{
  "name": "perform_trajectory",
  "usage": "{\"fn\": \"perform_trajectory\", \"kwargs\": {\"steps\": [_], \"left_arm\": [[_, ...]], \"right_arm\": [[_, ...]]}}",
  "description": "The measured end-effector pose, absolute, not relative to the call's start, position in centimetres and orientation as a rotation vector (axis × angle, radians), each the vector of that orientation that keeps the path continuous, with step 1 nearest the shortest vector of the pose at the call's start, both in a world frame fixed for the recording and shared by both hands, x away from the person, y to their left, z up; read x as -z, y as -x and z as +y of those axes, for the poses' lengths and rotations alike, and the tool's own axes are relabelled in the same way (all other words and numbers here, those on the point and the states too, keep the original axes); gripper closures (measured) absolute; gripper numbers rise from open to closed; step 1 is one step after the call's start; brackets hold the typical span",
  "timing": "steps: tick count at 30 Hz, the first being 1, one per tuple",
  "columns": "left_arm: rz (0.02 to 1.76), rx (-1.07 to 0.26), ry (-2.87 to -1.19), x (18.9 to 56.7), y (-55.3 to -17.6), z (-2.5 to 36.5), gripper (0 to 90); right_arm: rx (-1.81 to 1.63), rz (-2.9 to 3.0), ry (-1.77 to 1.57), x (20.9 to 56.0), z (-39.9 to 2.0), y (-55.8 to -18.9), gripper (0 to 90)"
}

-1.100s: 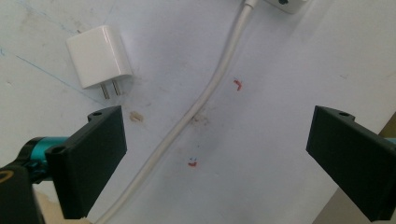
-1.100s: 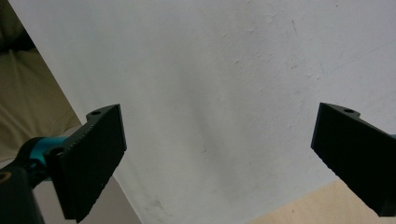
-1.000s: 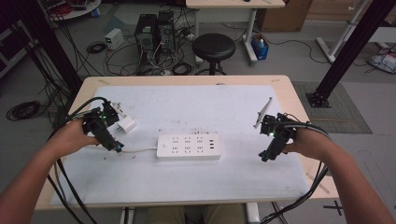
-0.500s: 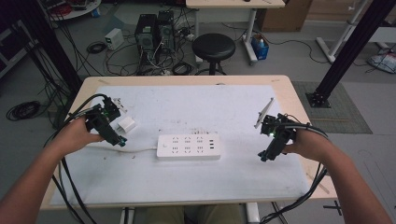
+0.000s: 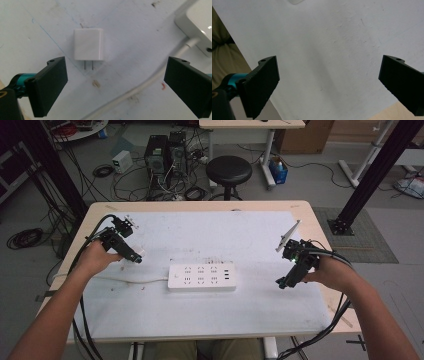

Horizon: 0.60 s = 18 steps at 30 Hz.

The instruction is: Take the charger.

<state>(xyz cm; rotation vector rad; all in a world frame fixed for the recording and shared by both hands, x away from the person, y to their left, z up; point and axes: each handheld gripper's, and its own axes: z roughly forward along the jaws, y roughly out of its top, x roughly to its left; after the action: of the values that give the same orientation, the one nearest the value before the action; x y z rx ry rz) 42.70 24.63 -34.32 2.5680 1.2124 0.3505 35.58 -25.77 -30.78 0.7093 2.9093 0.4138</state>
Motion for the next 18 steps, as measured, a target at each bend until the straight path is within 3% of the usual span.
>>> {"fn": "perform_trajectory", "kwargs": {"steps": [15, 18], "left_arm": [[1.265, -0.311, -2.595, 39.4, -47.0, 25.3, 5.2], [1.251, -0.273, -2.593, 40.3, -47.3, 25.7, 13.1]], "right_arm": [[-0.365, 2.948, -0.708, 31.3, -25.2, -35.5, 2.5], [-0.355, 2.96, -0.698, 31.5, -25.1, -35.5, 2.5]]}}
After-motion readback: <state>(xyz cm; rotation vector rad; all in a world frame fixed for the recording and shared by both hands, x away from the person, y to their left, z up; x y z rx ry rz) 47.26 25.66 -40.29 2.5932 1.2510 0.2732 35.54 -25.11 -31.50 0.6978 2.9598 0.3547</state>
